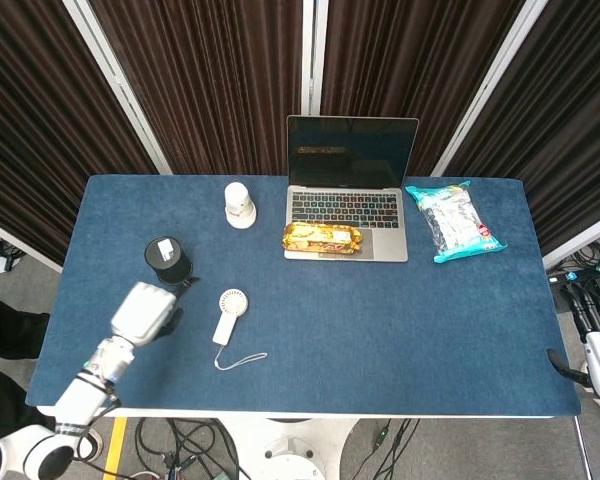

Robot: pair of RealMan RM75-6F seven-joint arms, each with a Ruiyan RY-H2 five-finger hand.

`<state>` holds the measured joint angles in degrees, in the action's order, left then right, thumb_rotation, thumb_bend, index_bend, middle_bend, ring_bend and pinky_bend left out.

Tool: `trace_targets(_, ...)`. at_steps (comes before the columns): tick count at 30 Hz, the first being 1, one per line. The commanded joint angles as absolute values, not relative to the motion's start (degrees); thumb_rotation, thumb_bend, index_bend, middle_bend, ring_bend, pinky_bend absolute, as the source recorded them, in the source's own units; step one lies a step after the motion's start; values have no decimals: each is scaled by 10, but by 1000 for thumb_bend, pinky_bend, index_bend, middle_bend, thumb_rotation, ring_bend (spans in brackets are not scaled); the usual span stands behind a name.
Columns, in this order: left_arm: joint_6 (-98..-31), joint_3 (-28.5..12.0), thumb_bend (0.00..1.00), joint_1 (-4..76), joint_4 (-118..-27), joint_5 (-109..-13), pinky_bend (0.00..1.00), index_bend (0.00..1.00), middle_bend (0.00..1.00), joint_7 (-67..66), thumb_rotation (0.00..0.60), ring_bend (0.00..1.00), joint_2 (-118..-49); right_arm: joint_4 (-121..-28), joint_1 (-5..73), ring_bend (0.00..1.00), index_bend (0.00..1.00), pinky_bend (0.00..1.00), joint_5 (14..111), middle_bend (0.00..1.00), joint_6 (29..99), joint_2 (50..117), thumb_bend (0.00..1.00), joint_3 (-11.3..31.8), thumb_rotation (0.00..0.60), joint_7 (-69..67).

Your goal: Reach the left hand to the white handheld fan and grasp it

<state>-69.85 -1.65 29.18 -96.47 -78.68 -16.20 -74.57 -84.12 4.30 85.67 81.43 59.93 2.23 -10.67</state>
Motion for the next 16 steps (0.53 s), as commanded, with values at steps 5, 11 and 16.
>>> trace_targets(5,-858,-35,300,194,-862,-831,200,166,109,-55,600,31,-732,-848,43,0,0,0,860,0,821,601,199,25,600,-106)
trace_targets(11,-862,-20,124,161,-844,-823,98,154,67,-30,600,0,-712,-843,42,0,0,0,864,0,823,607,197,22,600,-102)
trace_targets(16,-873,-14,119,140,-836,-830,95,149,67,-15,600,0,-704,-837,38,0,0,0,865,0,831,609,197,22,600,-96)
